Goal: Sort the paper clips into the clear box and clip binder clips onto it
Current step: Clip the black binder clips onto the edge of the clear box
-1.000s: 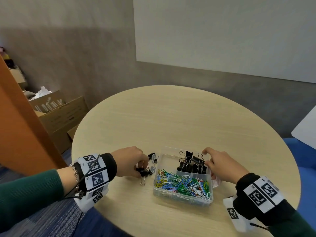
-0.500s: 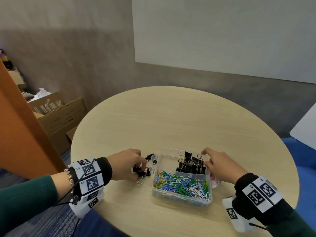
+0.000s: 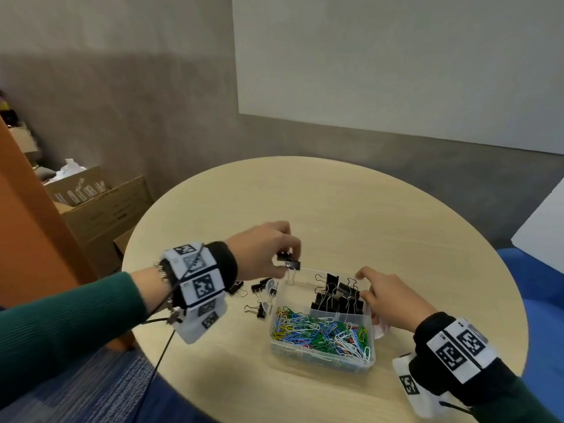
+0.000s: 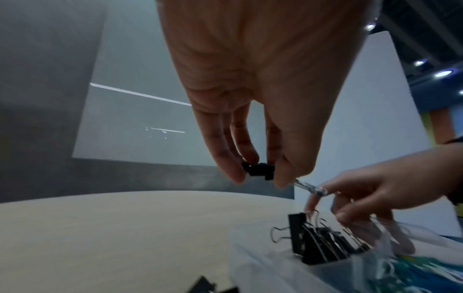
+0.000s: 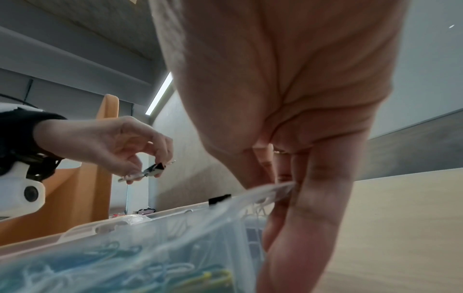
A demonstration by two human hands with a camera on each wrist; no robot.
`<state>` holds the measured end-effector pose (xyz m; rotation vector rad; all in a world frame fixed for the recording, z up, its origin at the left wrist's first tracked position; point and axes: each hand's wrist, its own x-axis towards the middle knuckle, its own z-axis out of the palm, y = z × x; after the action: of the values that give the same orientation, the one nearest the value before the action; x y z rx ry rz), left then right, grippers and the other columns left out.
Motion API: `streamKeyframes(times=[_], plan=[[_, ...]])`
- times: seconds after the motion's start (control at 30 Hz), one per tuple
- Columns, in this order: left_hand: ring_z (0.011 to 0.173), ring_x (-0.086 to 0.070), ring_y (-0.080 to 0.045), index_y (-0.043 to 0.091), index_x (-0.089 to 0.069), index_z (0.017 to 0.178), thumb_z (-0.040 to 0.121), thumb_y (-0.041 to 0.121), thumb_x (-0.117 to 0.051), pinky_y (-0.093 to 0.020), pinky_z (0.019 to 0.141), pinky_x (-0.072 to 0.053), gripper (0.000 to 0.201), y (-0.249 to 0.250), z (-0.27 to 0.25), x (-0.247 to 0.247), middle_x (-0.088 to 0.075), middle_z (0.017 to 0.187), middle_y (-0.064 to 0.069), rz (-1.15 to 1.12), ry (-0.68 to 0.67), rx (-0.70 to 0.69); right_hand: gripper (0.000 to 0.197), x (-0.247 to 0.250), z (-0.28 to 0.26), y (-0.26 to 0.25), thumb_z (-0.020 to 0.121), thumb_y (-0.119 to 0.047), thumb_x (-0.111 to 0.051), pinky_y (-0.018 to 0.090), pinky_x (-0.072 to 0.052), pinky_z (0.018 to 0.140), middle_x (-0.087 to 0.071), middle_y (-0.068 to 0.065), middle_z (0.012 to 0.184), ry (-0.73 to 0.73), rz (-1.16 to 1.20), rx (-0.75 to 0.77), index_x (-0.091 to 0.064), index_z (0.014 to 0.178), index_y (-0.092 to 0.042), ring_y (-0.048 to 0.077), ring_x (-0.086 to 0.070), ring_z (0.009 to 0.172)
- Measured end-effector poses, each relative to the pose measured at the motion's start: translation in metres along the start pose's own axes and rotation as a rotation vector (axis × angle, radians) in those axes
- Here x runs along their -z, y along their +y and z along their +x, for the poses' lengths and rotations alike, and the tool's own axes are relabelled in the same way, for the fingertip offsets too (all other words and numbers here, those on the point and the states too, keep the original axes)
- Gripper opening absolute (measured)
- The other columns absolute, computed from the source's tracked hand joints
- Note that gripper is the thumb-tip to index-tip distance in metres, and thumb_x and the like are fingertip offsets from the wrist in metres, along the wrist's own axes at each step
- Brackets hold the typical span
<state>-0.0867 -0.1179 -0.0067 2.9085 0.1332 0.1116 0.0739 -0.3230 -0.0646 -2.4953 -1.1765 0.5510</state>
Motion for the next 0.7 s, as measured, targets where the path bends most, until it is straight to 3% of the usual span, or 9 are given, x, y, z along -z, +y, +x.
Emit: streamKeyframes(times=[0.2,0.27,0.33,0.47,0.57,0.7], plan=[[0.099,-0.056,-0.019,0.017,-0.066,0.108,0.086,0.007,-0.061,-0.032,0.087,-0.049,0.025,0.015,0.026,-0.022,-0.057,0.111,-0.004,0.06,-0.298,-0.083,0.031,0.0,0.0,0.002,0.1,-0.017,-0.041,0.019,-0.049,0.058,-0.061,0.004,0.083,-0.002,0.004,0.002,-0.042,0.131,-0.017,0.007,-0.061,0.055],[0.102,-0.06,-0.015,0.016,-0.065,0.112,0.086,0.001,-0.057,-0.028,0.089,-0.049,0.031,0.011,0.026,-0.02,-0.065,0.112,-0.003,-0.017,-0.346,-0.106,0.031,0.0,0.001,0.002,0.1,-0.017,-0.042,0.018,-0.048,0.057,-0.061,0.002,0.08,-0.008,0.009,0.003,-0.042,0.131,-0.017,0.006,-0.061,0.055],[0.104,-0.061,-0.008,0.019,-0.063,0.115,0.088,0.001,-0.056,-0.02,0.091,-0.046,0.033,0.004,0.024,-0.014,-0.068,0.114,0.002,-0.098,-0.305,-0.086,0.031,0.0,0.001,0.002,0.1,-0.017,-0.042,0.015,-0.046,0.054,-0.061,0.001,0.077,-0.01,0.013,0.007,-0.042,0.131,-0.017,0.005,-0.06,0.053],[0.107,-0.057,-0.011,0.022,-0.058,0.122,0.091,0.007,-0.055,-0.024,0.092,-0.045,0.034,-0.024,0.015,-0.003,-0.061,0.121,0.002,-0.006,-0.179,0.056,0.031,0.0,0.002,0.002,0.1,-0.017,-0.042,0.013,-0.041,0.05,-0.059,-0.001,0.075,-0.012,0.015,0.006,-0.041,0.131,-0.017,0.002,-0.058,0.05],[0.107,-0.053,-0.019,0.024,-0.045,0.133,0.091,0.022,-0.061,-0.032,0.093,-0.045,0.045,-0.047,0.007,-0.001,-0.051,0.128,-0.004,0.156,-0.333,0.261,0.031,0.001,0.002,0.003,0.1,-0.017,-0.042,0.012,-0.04,0.045,-0.06,-0.002,0.071,-0.018,0.029,0.007,-0.042,0.131,-0.018,-0.003,-0.055,0.04],[0.094,-0.051,-0.016,0.028,-0.041,0.132,0.078,0.038,-0.074,-0.034,0.092,-0.047,0.064,-0.065,-0.007,-0.012,-0.047,0.126,-0.002,0.088,-0.563,0.385,0.03,0.0,0.003,0.004,0.1,-0.017,-0.042,0.013,-0.041,0.045,-0.062,-0.001,0.07,-0.018,0.031,0.006,-0.042,0.13,-0.018,-0.006,-0.054,0.037]])
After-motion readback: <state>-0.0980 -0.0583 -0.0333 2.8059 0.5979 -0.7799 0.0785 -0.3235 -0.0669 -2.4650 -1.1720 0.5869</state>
